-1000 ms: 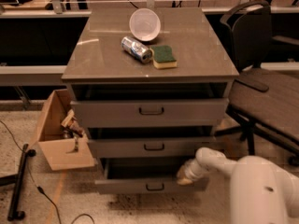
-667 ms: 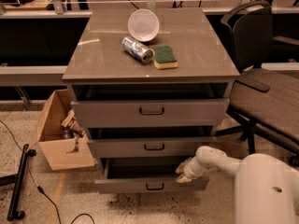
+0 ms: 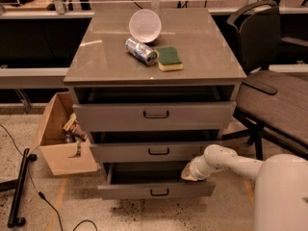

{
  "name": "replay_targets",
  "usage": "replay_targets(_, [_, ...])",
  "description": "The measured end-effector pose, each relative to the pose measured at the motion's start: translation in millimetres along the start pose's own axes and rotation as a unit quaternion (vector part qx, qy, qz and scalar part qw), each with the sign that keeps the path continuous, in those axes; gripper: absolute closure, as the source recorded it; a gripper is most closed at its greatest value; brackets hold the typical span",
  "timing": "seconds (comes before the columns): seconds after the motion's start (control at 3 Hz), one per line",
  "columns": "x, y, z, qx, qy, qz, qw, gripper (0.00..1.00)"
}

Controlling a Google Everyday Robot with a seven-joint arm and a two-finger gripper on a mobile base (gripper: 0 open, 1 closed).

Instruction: Open bottom drawer

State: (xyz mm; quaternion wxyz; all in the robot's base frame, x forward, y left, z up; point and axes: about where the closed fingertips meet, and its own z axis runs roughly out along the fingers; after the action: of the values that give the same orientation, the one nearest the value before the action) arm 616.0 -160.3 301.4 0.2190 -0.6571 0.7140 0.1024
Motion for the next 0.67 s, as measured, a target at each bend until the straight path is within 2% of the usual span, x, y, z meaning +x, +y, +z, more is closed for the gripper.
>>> replay_targets(0.33, [-4,2,11,-0.002,0.000,0.002,1.0000,1.00])
replay_targets(0.67, [-4,7,29,0.005,0.011,-0.017,0.9998,1.00])
